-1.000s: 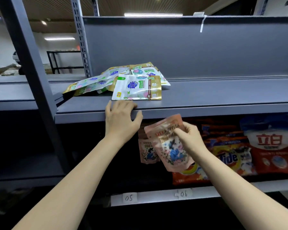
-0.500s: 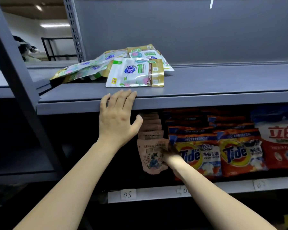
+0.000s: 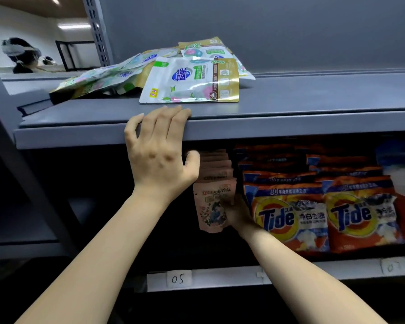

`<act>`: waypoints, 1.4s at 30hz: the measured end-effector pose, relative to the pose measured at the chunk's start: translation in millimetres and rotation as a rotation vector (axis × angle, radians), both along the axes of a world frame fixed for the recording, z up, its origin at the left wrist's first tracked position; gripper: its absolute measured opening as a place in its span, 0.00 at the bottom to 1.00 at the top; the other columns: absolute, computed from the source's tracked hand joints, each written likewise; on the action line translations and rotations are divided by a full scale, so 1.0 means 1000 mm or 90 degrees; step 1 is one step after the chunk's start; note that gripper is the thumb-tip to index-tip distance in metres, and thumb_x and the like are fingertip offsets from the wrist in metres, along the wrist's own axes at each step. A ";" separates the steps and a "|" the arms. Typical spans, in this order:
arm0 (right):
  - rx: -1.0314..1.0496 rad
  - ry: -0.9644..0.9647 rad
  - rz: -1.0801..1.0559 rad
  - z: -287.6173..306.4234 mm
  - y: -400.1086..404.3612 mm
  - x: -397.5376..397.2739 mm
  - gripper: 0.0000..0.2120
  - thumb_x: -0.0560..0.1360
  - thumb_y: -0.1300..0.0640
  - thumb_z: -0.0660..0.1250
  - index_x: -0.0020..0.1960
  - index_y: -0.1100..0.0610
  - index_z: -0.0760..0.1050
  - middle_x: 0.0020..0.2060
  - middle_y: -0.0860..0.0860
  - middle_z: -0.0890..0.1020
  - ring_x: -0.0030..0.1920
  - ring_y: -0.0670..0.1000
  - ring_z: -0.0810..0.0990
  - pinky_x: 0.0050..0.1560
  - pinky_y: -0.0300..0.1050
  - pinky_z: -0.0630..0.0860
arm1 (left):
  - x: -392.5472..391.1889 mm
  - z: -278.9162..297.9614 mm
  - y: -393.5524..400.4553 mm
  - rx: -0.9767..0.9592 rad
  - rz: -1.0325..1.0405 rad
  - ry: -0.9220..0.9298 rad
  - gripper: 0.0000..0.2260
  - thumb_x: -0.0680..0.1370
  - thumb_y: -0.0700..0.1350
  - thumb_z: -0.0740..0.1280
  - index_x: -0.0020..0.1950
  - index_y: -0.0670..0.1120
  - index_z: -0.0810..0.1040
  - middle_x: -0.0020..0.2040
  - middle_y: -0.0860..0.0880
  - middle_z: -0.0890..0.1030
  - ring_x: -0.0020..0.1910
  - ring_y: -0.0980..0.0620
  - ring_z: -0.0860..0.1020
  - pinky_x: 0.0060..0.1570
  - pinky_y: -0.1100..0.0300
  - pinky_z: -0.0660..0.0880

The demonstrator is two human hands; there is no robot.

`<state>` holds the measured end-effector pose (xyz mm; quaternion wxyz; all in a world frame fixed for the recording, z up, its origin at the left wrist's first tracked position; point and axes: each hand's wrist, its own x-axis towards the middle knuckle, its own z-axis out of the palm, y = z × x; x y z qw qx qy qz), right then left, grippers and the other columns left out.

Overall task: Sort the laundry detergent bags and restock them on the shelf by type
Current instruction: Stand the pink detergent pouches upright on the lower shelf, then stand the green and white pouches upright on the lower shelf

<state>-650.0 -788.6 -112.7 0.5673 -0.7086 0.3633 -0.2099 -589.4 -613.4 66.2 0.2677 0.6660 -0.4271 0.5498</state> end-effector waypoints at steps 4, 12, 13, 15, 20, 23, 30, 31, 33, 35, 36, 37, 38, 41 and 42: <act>-0.100 0.040 -0.017 0.001 0.005 -0.002 0.26 0.79 0.57 0.61 0.74 0.57 0.58 0.66 0.58 0.73 0.64 0.59 0.73 0.60 0.45 0.69 | 0.001 -0.002 -0.002 -0.007 0.007 -0.004 0.24 0.63 0.44 0.64 0.59 0.43 0.77 0.56 0.46 0.80 0.57 0.48 0.72 0.60 0.50 0.63; -0.192 0.045 -0.017 0.023 0.010 -0.008 0.34 0.78 0.59 0.62 0.77 0.56 0.46 0.69 0.59 0.70 0.67 0.60 0.70 0.64 0.48 0.67 | -0.001 -0.006 -0.002 0.008 0.027 0.009 0.27 0.63 0.43 0.64 0.62 0.42 0.75 0.58 0.45 0.79 0.61 0.47 0.70 0.65 0.48 0.60; -0.199 0.049 -0.016 0.027 0.011 -0.009 0.35 0.78 0.59 0.62 0.77 0.55 0.45 0.69 0.59 0.70 0.67 0.61 0.70 0.65 0.49 0.67 | -0.002 -0.006 -0.001 0.013 0.028 0.016 0.27 0.63 0.43 0.64 0.63 0.42 0.75 0.59 0.45 0.79 0.62 0.47 0.70 0.66 0.48 0.59; -0.208 0.064 -0.010 0.031 0.010 -0.010 0.35 0.78 0.57 0.63 0.78 0.54 0.45 0.69 0.58 0.70 0.67 0.61 0.70 0.64 0.50 0.68 | -0.003 -0.007 0.000 0.029 0.030 0.034 0.28 0.64 0.44 0.63 0.64 0.42 0.74 0.60 0.45 0.78 0.63 0.47 0.69 0.68 0.48 0.57; -0.196 0.096 -0.016 0.038 0.012 -0.015 0.36 0.77 0.56 0.65 0.77 0.56 0.47 0.70 0.58 0.67 0.69 0.60 0.67 0.68 0.52 0.66 | -0.005 -0.004 0.005 0.070 0.028 0.056 0.29 0.65 0.45 0.61 0.67 0.43 0.71 0.63 0.45 0.76 0.65 0.47 0.67 0.69 0.46 0.56; -0.189 0.115 -0.028 0.041 0.012 -0.018 0.34 0.77 0.54 0.66 0.76 0.57 0.52 0.71 0.57 0.67 0.70 0.60 0.66 0.69 0.54 0.66 | -0.005 -0.004 0.008 0.087 0.025 0.065 0.29 0.65 0.45 0.61 0.68 0.43 0.70 0.63 0.45 0.76 0.66 0.47 0.67 0.69 0.46 0.55; -0.244 0.159 -0.011 0.055 0.006 -0.024 0.30 0.76 0.53 0.66 0.74 0.58 0.60 0.70 0.56 0.68 0.69 0.59 0.68 0.67 0.55 0.69 | -0.006 -0.003 0.008 0.102 0.031 0.072 0.29 0.66 0.46 0.59 0.68 0.43 0.69 0.64 0.45 0.75 0.66 0.46 0.67 0.69 0.46 0.55; -0.246 0.160 -0.009 0.056 0.006 -0.025 0.29 0.76 0.54 0.66 0.74 0.58 0.60 0.69 0.56 0.68 0.69 0.59 0.68 0.67 0.55 0.69 | -0.006 -0.003 0.008 0.104 0.031 0.072 0.29 0.66 0.46 0.59 0.68 0.43 0.69 0.64 0.45 0.75 0.66 0.46 0.67 0.69 0.46 0.55; -0.247 0.161 -0.008 0.057 0.006 -0.026 0.28 0.76 0.56 0.66 0.74 0.57 0.61 0.69 0.56 0.69 0.68 0.58 0.68 0.67 0.54 0.68 | -0.005 -0.003 0.009 0.110 0.032 0.071 0.29 0.66 0.47 0.59 0.68 0.44 0.68 0.64 0.45 0.75 0.66 0.46 0.66 0.69 0.46 0.55; -0.260 0.174 0.001 0.061 0.007 -0.029 0.27 0.77 0.57 0.65 0.74 0.57 0.61 0.70 0.55 0.68 0.69 0.58 0.68 0.68 0.53 0.68 | -0.004 -0.003 0.009 0.115 0.032 0.072 0.30 0.66 0.47 0.58 0.68 0.44 0.67 0.64 0.45 0.75 0.66 0.46 0.66 0.69 0.46 0.55; -0.272 0.182 0.010 0.063 0.008 -0.031 0.27 0.77 0.57 0.65 0.74 0.57 0.62 0.70 0.55 0.68 0.69 0.58 0.68 0.68 0.52 0.68 | -0.004 -0.003 0.009 0.117 0.034 0.073 0.30 0.66 0.47 0.58 0.68 0.44 0.66 0.64 0.45 0.75 0.66 0.46 0.66 0.69 0.46 0.55; -0.283 0.186 0.017 0.067 0.009 -0.033 0.26 0.78 0.56 0.64 0.74 0.56 0.63 0.70 0.55 0.68 0.69 0.58 0.68 0.67 0.51 0.69 | -0.004 -0.003 0.009 0.118 0.035 0.074 0.30 0.66 0.47 0.58 0.68 0.44 0.66 0.64 0.45 0.75 0.66 0.46 0.66 0.69 0.46 0.55; -0.292 0.189 0.023 0.072 0.011 -0.035 0.24 0.78 0.56 0.63 0.73 0.56 0.64 0.70 0.54 0.68 0.69 0.57 0.69 0.67 0.49 0.69 | -0.005 -0.003 0.009 0.119 0.036 0.076 0.30 0.66 0.47 0.58 0.68 0.44 0.66 0.64 0.45 0.75 0.66 0.46 0.66 0.68 0.46 0.55; -0.325 0.214 0.053 0.090 0.018 -0.047 0.22 0.79 0.56 0.62 0.72 0.55 0.66 0.69 0.54 0.70 0.67 0.56 0.70 0.64 0.45 0.69 | -0.007 -0.002 0.009 0.121 0.030 0.090 0.29 0.66 0.47 0.58 0.68 0.44 0.67 0.64 0.45 0.75 0.66 0.46 0.66 0.69 0.45 0.54; -0.340 0.226 0.071 0.096 0.022 -0.052 0.22 0.79 0.55 0.62 0.72 0.55 0.65 0.69 0.54 0.71 0.67 0.55 0.71 0.62 0.44 0.69 | -0.008 -0.002 0.010 0.117 0.024 0.098 0.29 0.66 0.46 0.58 0.68 0.44 0.68 0.64 0.45 0.75 0.66 0.46 0.66 0.69 0.46 0.54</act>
